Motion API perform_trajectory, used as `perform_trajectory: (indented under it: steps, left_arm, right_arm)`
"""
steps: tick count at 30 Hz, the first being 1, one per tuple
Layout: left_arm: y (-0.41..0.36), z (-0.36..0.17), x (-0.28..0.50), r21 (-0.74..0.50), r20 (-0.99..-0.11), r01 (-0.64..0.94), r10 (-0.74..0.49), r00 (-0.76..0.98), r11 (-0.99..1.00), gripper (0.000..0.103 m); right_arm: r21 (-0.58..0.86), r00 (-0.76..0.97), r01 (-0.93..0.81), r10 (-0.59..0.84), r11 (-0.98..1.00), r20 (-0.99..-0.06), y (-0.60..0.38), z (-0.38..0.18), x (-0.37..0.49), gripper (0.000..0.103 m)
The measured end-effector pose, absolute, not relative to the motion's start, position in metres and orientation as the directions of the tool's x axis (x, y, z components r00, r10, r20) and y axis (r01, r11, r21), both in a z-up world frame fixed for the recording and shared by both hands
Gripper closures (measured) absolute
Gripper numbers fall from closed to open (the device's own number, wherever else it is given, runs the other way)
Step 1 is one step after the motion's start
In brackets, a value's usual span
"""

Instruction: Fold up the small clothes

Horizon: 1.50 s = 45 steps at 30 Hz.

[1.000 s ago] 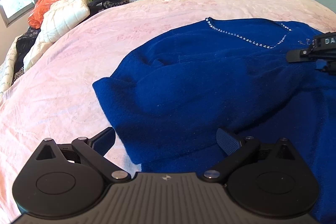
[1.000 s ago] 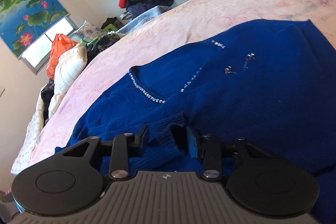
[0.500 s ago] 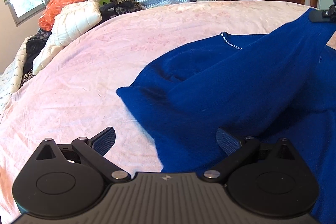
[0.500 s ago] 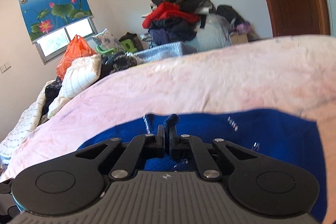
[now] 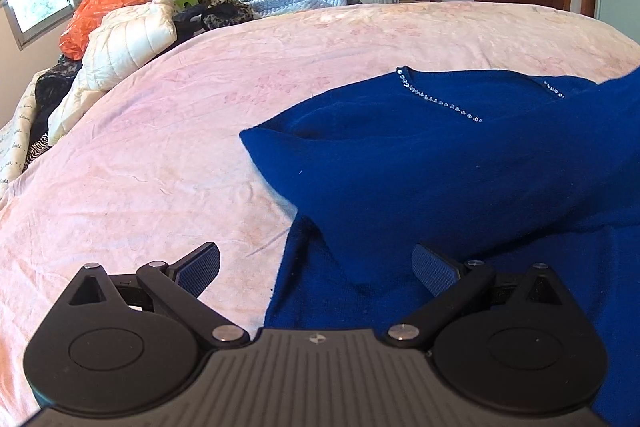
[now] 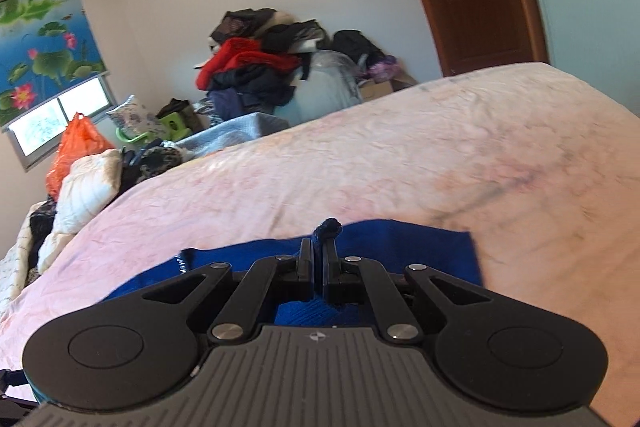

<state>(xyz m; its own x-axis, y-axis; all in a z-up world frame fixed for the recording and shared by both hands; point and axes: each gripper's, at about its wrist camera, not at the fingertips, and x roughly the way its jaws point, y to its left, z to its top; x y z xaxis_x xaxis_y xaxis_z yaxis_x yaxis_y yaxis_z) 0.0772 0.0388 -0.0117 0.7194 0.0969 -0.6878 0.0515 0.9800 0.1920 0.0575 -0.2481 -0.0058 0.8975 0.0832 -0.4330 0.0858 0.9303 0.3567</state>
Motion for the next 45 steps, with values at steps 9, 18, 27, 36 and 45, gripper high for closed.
perform_trajectory:
  steps: [9, 18, 27, 36, 45]
  left_arm:
    - [0.036, -0.016, 0.079, 0.210, -0.703, 0.053, 0.113, 0.702, 0.976, 0.000]
    - [0.035, -0.019, 0.078, 0.213, -0.713, 0.055, 0.116, 0.692, 0.976, 0.000]
    - [0.033, -0.020, 0.077, 0.210, -0.718, 0.058, 0.114, 0.687, 0.976, 0.000]
    - [0.029, -0.022, 0.072, 0.201, -0.724, 0.064, 0.105, 0.682, 0.977, 0.000]
    - [0.026, -0.025, 0.065, 0.130, -0.753, 0.087, 0.042, 0.656, 0.988, 0.000]
  right_arm:
    - [0.370, 0.879, 0.148, 0.051, 0.917, -0.475, -0.261, -0.032, 0.050, 0.096]
    - [0.344, 0.867, 0.194, 0.003, 0.919, -0.499, -0.268, -0.041, 0.042, 0.096]
    - [0.267, 0.903, 0.231, -0.105, 0.936, -0.416, -0.256, -0.029, 0.023, 0.076]
    - [0.272, 0.816, 0.131, 0.052, 0.953, -0.576, -0.226, -0.053, 0.045, 0.060]
    - [0.238, 0.806, 0.097, 0.064, 0.967, -0.588, -0.212, -0.052, 0.027, 0.031]
